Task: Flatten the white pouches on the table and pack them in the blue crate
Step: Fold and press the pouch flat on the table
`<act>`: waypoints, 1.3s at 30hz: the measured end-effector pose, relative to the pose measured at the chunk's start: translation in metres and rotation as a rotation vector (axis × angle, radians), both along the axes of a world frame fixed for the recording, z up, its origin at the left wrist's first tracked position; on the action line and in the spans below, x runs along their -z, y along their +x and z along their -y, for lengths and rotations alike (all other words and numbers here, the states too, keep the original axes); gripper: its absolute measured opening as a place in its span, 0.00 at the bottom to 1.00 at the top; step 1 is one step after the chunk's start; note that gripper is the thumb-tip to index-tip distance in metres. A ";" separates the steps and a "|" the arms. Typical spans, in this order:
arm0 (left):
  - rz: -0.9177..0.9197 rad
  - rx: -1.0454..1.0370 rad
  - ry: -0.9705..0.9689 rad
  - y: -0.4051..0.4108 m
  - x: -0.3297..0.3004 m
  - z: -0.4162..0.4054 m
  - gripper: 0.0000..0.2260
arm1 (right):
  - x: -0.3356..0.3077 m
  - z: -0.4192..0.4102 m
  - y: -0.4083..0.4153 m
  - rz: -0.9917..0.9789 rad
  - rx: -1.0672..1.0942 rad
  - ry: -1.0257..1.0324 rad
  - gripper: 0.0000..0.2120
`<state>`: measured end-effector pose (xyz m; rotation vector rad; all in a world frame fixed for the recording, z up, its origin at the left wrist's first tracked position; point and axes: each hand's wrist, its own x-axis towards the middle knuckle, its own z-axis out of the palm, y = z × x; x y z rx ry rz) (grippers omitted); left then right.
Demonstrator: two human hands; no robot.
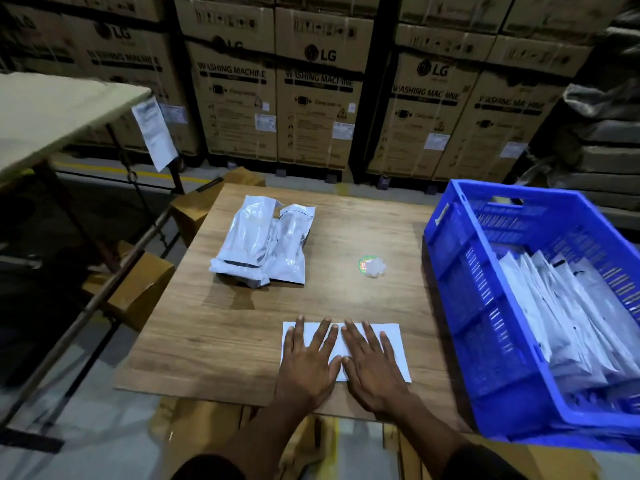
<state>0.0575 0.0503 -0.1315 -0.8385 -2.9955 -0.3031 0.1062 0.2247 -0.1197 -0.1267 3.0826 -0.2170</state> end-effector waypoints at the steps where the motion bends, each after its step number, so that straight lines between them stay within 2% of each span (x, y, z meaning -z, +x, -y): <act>1: -0.012 0.000 0.023 0.001 0.000 0.001 0.26 | 0.000 0.000 0.002 -0.009 0.029 0.025 0.28; 7: -0.105 0.009 0.112 0.004 0.001 0.003 0.25 | 0.001 -0.004 0.009 -0.007 0.127 0.081 0.32; 14: -0.070 0.008 0.130 0.005 0.006 0.004 0.25 | 0.004 -0.003 0.011 -0.017 0.214 0.064 0.29; 19: -0.051 -0.020 0.120 0.006 0.004 0.006 0.26 | 0.007 -0.003 0.012 -0.008 0.329 0.056 0.33; 23: -0.039 -0.079 0.081 0.009 0.007 0.004 0.30 | 0.007 0.001 0.009 0.055 0.398 0.027 0.34; 25: -0.043 -0.106 0.075 0.008 0.008 0.003 0.32 | -0.003 0.009 0.005 0.008 0.365 0.047 0.32; 29: -0.063 -0.117 0.126 0.007 0.009 0.004 0.28 | -0.007 0.018 -0.003 -0.014 0.030 0.089 0.28; 34: -0.115 -0.109 0.193 0.008 0.018 0.011 0.22 | -0.001 0.004 0.000 0.019 0.019 0.078 0.25; 39: -0.092 -0.099 0.189 0.009 0.014 0.014 0.27 | 0.001 -0.015 0.007 0.051 0.122 0.077 0.30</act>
